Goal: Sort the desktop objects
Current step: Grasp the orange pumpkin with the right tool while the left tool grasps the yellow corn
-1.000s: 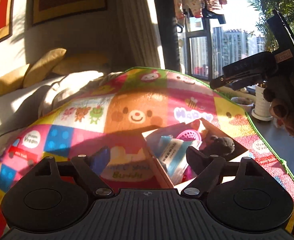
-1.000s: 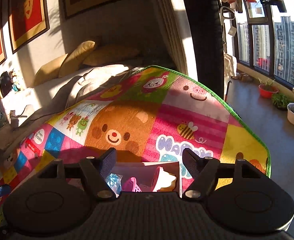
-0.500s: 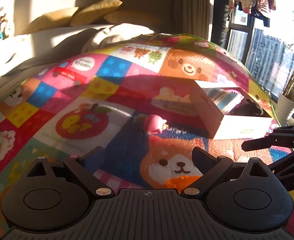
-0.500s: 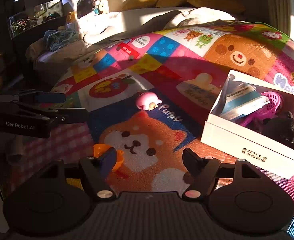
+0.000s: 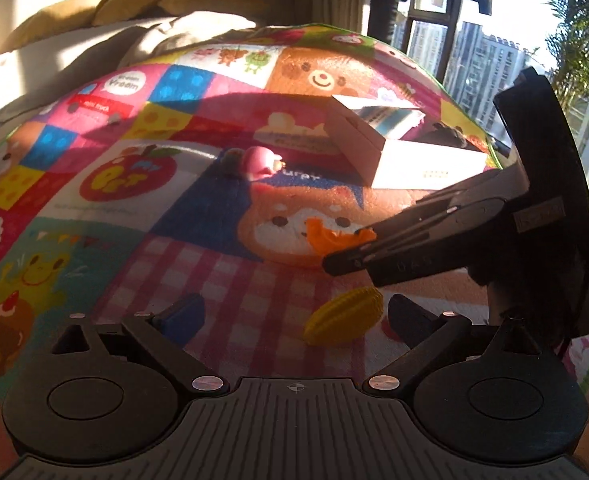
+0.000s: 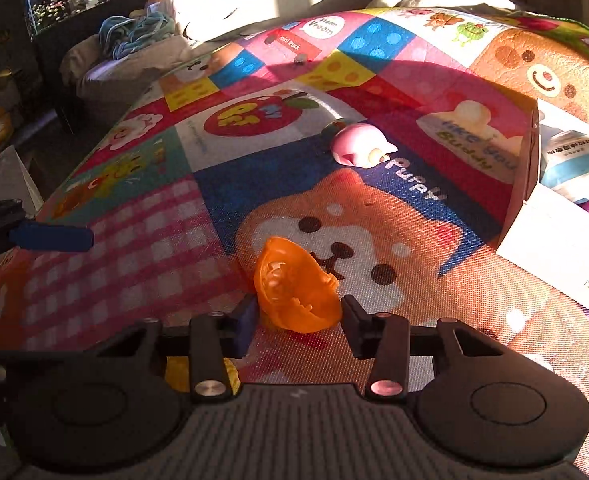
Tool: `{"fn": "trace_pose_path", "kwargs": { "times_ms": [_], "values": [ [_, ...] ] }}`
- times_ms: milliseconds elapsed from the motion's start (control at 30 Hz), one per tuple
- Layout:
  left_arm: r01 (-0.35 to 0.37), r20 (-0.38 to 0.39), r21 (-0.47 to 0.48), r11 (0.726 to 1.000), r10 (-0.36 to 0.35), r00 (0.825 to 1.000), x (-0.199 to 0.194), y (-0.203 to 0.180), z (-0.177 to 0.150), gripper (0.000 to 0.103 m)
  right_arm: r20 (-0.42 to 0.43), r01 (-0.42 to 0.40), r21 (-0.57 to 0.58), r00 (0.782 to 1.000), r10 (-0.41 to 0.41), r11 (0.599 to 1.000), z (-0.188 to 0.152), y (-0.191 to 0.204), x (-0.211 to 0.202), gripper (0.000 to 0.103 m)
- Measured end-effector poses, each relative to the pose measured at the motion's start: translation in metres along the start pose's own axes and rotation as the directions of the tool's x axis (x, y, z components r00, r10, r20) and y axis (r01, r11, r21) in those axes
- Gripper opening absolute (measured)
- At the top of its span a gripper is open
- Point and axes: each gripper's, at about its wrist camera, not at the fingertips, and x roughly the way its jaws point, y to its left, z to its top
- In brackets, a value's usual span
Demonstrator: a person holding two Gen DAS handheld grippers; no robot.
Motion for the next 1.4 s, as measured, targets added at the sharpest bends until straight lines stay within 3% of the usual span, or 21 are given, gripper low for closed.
{"fn": "trace_pose_path", "kwargs": {
  "times_ms": [100, 200, 433, 800, 1000, 1167, 1400],
  "values": [
    [0.072, -0.066, 0.062, 0.995, -0.068, 0.995, 0.011, -0.022, -0.009, 0.101, 0.023, 0.026, 0.039, 0.999, -0.026, 0.999, -0.003, -0.014, -0.016, 0.044],
    [0.176, -0.136, 0.109, 0.978, -0.161, 0.978, 0.022, -0.039, -0.018, 0.101, 0.044, 0.054, 0.063, 0.997, -0.057, 0.997, -0.012, -0.027, -0.036, 0.044],
    [0.16, -0.148, 0.084, 0.984, -0.147, 0.978, 0.044, -0.05, -0.011, 0.102, 0.032, 0.182, 0.095, 0.982, -0.186, 0.979, -0.056, -0.052, -0.068, 0.044],
    [0.075, -0.126, 0.086, 0.993, -0.064, 0.99, 0.051, -0.052, 0.007, 0.102, 0.03, 0.287, 0.07, 0.957, -0.29, 0.955, -0.111, -0.051, -0.097, 0.044],
    [-0.015, -0.122, 0.11, 0.994, 0.028, 0.992, 0.052, -0.046, 0.008, 0.102, 0.049, 0.297, 0.067, 0.953, -0.3, 0.953, -0.111, -0.049, -0.093, 0.057],
    [-0.151, -0.128, 0.192, 0.97, 0.177, 0.976, 0.055, -0.037, 0.005, 0.102, 0.062, 0.307, 0.031, 0.949, -0.309, 0.951, -0.112, -0.042, -0.09, 0.065],
    [-0.304, -0.113, 0.13, 0.944, 0.318, 0.941, 0.048, -0.003, 0.011, 0.102, 0.064, 0.313, 0.039, 0.947, -0.315, 0.949, -0.112, -0.044, -0.089, 0.073]
  ]
}}
